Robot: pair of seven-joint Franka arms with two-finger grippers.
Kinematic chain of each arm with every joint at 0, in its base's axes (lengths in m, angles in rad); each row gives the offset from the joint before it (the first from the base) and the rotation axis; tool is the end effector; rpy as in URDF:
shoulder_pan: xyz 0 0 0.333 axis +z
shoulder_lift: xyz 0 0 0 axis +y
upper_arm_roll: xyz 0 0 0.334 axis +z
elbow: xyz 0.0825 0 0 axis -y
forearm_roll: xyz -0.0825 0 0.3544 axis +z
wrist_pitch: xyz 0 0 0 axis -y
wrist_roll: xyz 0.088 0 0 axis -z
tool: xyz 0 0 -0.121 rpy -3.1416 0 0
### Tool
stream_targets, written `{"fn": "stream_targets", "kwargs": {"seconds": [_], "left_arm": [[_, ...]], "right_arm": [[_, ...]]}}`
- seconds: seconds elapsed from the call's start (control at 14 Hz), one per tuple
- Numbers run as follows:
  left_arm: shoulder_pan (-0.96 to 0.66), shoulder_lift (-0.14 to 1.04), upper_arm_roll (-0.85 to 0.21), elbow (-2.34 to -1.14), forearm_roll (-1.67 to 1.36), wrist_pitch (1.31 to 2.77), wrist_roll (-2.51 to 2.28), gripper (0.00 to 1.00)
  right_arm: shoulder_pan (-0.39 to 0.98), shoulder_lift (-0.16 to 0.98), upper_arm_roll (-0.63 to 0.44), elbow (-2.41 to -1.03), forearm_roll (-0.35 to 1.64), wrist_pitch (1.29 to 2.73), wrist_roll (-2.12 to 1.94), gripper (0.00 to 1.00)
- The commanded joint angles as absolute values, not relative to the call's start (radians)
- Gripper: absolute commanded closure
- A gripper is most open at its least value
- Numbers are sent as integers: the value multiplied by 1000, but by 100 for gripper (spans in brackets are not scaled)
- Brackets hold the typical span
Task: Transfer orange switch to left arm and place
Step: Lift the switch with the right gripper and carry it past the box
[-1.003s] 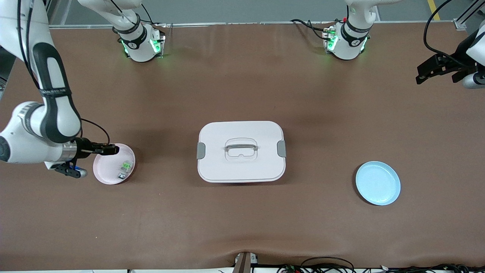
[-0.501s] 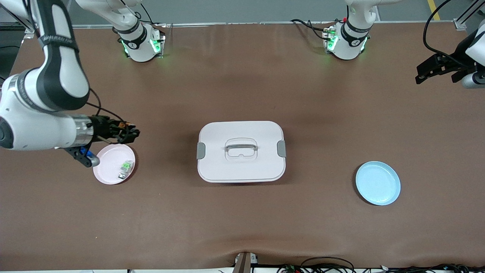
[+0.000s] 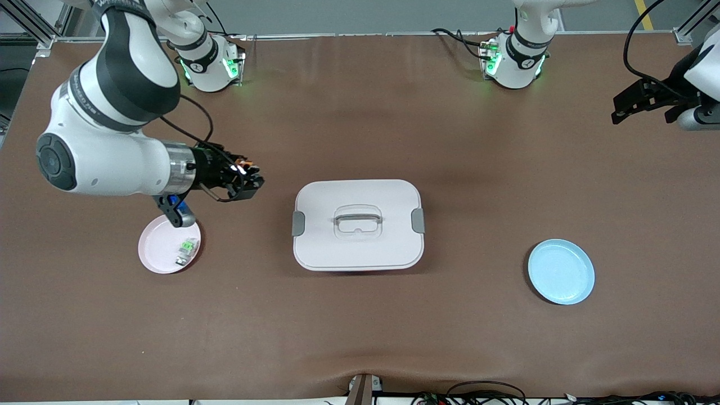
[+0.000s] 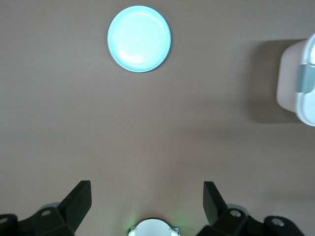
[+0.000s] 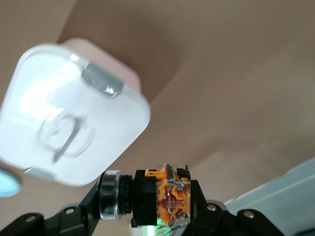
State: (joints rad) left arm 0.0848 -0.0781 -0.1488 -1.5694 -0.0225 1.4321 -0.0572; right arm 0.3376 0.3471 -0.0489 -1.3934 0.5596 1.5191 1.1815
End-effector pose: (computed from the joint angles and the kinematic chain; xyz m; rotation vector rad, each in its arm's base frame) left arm 0.4825 -0.0374 0.6564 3.1330 -0.0132 -0.0950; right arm 0.5708 0.2441 0.5211 -2.4937 1.2443 0.7516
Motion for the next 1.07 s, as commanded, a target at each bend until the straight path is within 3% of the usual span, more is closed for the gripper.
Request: {"fn": "stream_targets", "kwargs": {"seconds": [0.0, 0.43, 0.72, 1.0], "left_arm": [[87, -74, -150, -1533, -72, 1431, -41, 0], [81, -57, -167, -1525, -190, 1431, -69, 0], [100, -15, -166, -1528, -400, 1430, -81, 0], [83, 20, -167, -1526, -490, 1495, -77, 0]], "right_arm": [[371, 365, -58, -1319, 626, 1538, 1339, 100], [535, 394, -58, -1227, 630, 1762, 1688, 100], [627, 506, -58, -1065, 630, 1834, 1923, 100], [681, 544, -29, -1039, 634, 1954, 2045, 100]]}}
